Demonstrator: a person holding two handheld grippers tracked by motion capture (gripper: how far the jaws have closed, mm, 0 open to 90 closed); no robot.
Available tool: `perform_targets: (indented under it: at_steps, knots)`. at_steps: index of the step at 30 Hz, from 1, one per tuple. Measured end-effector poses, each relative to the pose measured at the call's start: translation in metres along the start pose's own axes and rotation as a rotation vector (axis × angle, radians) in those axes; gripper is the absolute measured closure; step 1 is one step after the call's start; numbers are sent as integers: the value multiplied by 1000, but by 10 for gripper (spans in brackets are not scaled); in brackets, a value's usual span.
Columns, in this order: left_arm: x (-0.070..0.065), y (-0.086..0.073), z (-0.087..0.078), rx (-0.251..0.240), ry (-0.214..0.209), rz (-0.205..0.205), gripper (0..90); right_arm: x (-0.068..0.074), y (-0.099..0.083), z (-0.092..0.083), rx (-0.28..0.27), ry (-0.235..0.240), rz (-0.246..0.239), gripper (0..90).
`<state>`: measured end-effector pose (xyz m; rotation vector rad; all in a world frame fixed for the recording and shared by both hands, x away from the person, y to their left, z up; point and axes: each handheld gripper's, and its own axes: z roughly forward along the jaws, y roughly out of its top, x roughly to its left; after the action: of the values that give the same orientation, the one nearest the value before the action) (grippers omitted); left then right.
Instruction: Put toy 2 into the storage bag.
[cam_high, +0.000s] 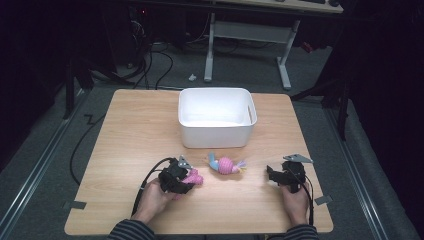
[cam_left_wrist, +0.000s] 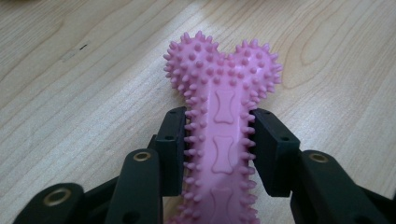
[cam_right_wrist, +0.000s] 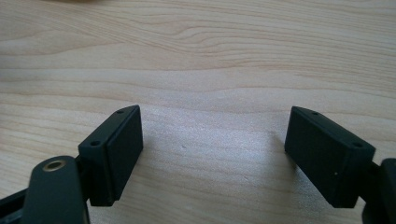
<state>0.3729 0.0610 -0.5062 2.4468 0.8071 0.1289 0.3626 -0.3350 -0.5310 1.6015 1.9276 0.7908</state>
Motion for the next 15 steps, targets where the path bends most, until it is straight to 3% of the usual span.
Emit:
perform_targets:
  at_steps: [8, 11, 15]
  knots:
    - [-5, 0, -5, 5, 15, 42, 594, 0, 0, 0, 1, -2, 0, 194]
    - [-5, 0, -11, -14, 10, 30, 595, 0, 0, 0, 2, -1, 4, 197]
    - [-1, 1, -19, -68, 12, -22, 594, 0, 0, 0, 1, -1, 4, 198]
